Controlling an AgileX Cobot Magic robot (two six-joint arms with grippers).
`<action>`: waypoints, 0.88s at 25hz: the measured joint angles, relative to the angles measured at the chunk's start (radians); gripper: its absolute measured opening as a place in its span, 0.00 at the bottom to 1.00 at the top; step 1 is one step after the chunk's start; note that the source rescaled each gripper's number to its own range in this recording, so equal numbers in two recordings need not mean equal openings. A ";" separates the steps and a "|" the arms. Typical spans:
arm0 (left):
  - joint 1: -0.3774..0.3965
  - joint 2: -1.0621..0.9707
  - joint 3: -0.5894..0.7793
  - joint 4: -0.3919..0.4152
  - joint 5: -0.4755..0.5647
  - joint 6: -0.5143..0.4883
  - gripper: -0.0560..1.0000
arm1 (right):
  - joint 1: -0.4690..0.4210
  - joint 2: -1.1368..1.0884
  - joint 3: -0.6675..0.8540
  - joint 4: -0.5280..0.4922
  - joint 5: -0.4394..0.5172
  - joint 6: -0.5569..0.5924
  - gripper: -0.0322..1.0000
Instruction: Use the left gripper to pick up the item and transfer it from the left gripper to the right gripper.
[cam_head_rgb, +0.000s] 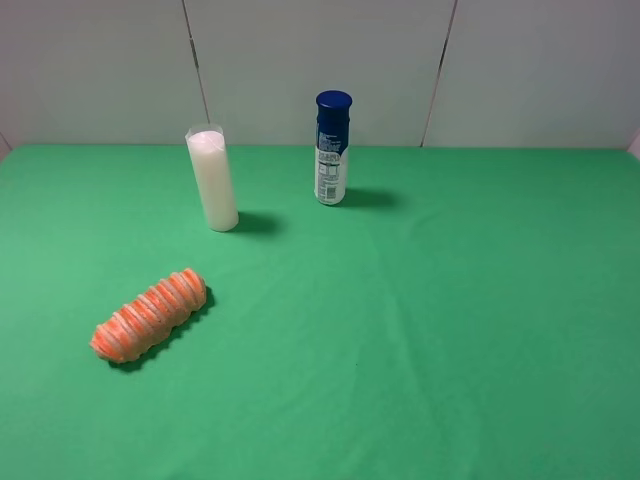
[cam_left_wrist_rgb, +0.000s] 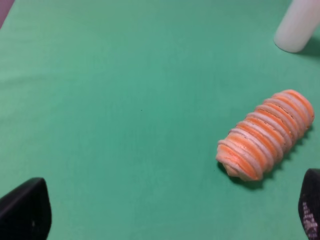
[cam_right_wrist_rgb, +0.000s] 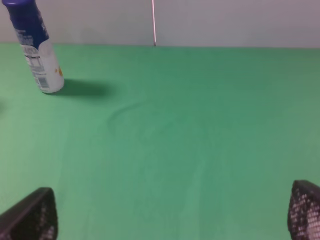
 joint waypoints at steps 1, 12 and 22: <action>0.000 0.000 0.000 0.000 0.000 0.000 1.00 | 0.000 0.000 0.000 0.000 0.000 0.000 1.00; 0.000 0.000 0.000 0.000 0.000 0.000 1.00 | 0.000 0.000 0.000 0.001 0.000 0.000 1.00; 0.000 0.000 0.000 0.000 0.000 0.000 1.00 | 0.000 0.000 0.000 0.001 0.000 0.000 1.00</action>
